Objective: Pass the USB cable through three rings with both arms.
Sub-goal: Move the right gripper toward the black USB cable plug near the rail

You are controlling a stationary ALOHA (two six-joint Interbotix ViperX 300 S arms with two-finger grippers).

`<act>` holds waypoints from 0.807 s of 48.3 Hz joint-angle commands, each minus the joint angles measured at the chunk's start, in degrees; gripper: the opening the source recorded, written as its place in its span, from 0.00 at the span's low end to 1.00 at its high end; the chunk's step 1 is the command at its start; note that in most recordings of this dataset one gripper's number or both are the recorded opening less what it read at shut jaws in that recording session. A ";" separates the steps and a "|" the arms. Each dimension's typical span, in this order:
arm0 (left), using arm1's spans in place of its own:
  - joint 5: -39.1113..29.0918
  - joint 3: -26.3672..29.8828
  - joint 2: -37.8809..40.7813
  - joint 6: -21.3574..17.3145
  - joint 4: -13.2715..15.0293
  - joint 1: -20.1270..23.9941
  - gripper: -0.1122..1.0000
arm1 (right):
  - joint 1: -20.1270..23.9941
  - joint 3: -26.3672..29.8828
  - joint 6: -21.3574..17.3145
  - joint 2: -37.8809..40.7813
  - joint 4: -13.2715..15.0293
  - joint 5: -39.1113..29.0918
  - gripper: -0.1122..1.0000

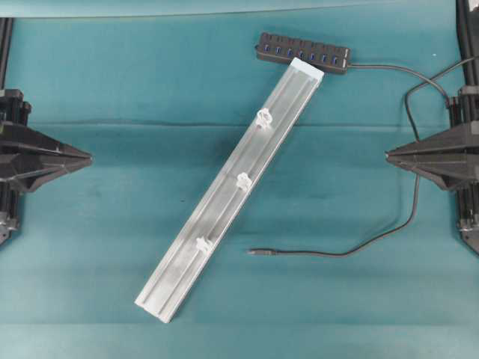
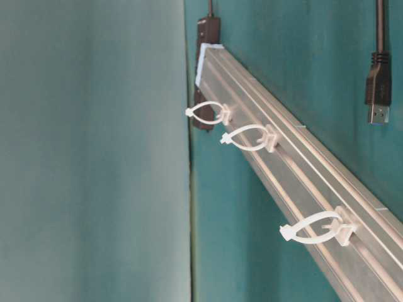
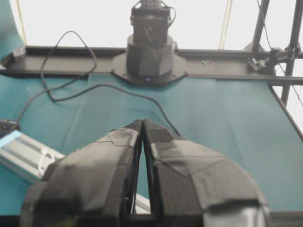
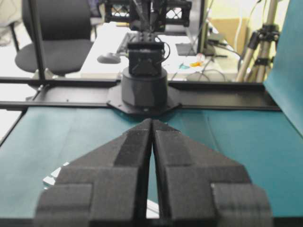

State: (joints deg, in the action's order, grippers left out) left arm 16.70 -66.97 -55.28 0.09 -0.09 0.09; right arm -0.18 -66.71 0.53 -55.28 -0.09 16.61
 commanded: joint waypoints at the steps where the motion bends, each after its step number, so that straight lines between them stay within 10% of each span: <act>1: 0.00 2.11 1.23 0.79 -0.79 -1.49 0.23 | -0.09 1.05 -1.05 0.79 -0.26 0.35 0.18; 11: -2.46 4.22 2.29 0.70 -0.97 -2.11 0.09 | -0.18 4.92 -3.25 3.43 -5.27 -8.09 0.10; 39: -8.79 6.50 2.55 0.53 -0.97 -2.20 0.09 | 0.97 15.03 -14.85 23.20 -5.36 -25.58 0.10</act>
State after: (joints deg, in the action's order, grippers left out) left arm 7.65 -62.14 -53.70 0.70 -0.97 -1.93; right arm 0.26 -54.14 -13.54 -35.77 -5.45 -7.03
